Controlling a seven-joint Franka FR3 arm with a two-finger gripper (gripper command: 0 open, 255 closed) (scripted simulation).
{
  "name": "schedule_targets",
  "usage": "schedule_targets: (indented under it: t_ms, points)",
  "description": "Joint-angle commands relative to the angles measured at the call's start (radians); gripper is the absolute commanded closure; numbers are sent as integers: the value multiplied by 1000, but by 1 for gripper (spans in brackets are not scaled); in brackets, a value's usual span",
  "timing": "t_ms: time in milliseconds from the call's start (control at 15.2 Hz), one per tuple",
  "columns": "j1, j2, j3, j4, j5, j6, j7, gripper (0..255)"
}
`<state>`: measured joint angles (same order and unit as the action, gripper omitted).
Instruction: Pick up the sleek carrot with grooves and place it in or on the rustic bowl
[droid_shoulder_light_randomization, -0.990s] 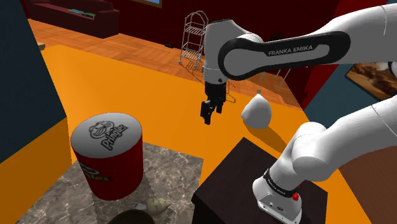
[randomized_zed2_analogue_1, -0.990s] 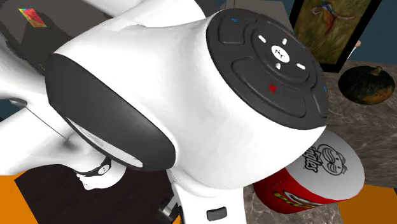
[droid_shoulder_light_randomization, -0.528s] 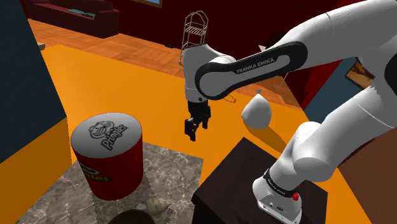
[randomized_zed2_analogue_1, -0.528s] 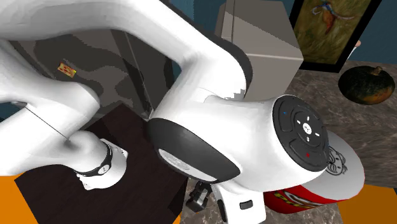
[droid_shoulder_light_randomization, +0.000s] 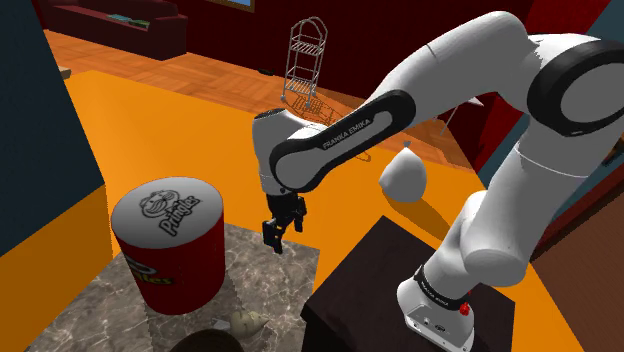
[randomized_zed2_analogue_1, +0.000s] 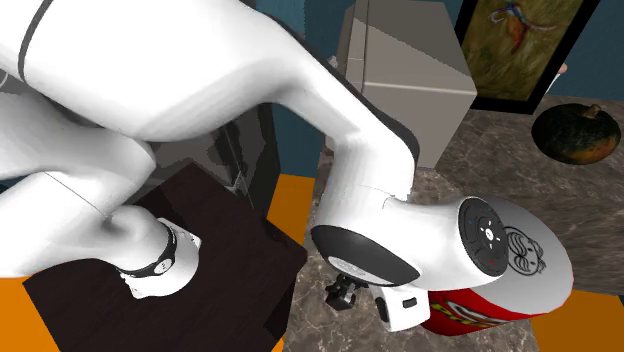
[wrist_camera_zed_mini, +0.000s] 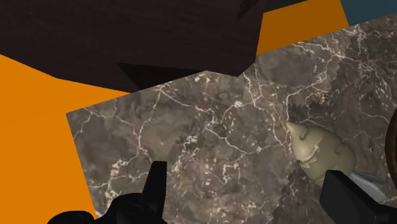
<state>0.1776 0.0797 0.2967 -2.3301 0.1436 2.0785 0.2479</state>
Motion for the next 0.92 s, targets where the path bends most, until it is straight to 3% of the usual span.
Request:
schedule_targets:
  t_ms: [0, 462, 858]
  points:
    - [14, 84, 11, 32, 2, 36, 15, 0]
    - [73, 351, 33, 174, 2, 109, 54, 0]
    - [90, 406, 33, 158, 0, 178, 59, 0]
